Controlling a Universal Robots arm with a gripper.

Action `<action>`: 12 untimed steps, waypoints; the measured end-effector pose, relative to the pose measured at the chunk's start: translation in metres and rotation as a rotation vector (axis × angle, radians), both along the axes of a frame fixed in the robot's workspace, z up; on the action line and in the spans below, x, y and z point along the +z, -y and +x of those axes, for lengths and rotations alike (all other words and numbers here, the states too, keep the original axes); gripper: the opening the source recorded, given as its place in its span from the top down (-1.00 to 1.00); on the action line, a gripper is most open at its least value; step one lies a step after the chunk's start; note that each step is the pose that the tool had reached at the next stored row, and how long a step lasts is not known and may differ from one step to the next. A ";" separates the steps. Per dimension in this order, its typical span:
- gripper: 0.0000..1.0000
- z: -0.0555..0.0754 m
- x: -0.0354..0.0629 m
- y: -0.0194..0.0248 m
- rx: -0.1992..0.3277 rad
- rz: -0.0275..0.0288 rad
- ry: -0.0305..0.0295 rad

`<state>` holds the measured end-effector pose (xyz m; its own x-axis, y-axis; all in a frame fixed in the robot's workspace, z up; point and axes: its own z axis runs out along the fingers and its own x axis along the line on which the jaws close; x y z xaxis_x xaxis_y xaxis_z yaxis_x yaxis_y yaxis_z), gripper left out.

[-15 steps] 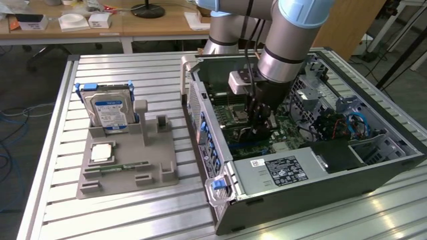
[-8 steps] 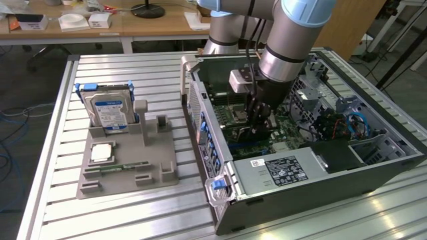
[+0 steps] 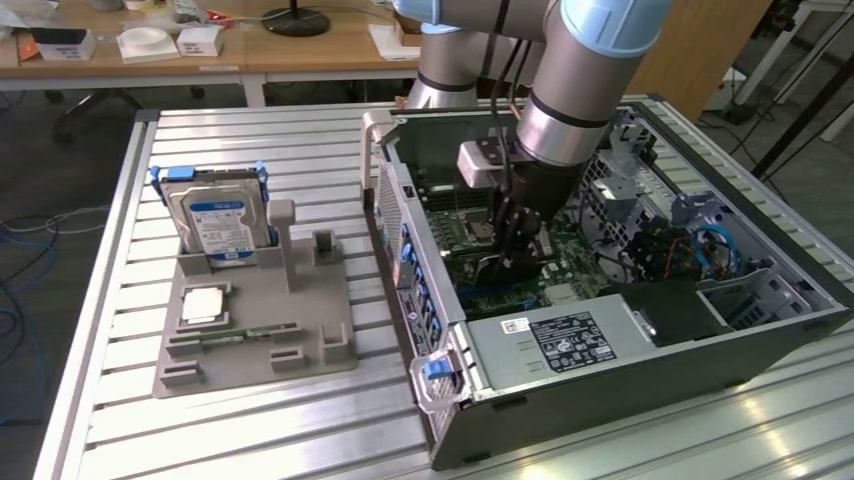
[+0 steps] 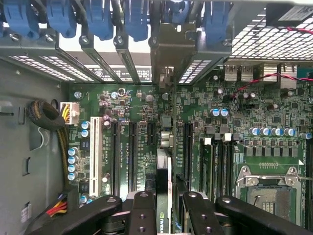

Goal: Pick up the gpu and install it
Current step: 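Insert the gpu into the slot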

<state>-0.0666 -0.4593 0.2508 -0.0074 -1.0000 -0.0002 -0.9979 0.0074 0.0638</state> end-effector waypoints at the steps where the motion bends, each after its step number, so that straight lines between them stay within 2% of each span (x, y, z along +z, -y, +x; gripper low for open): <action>1: 0.47 0.000 -0.0001 0.0000 -0.001 0.0002 0.0004; 2: 0.47 0.000 -0.0001 0.0000 -0.002 0.0001 -0.0004; 4: 0.47 0.000 -0.0002 0.0000 -0.003 0.0004 -0.0119; 6: 0.47 0.000 -0.0001 0.0000 -0.004 0.0001 -0.0162; 9: 0.47 0.000 -0.0004 0.0000 -0.004 -0.0001 -0.0159; 12: 0.47 0.000 -0.0017 0.0001 -0.004 -0.0005 -0.0113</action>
<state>-0.0670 -0.4594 0.2490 -0.0115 -0.9999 0.0004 -0.9971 0.0115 0.0750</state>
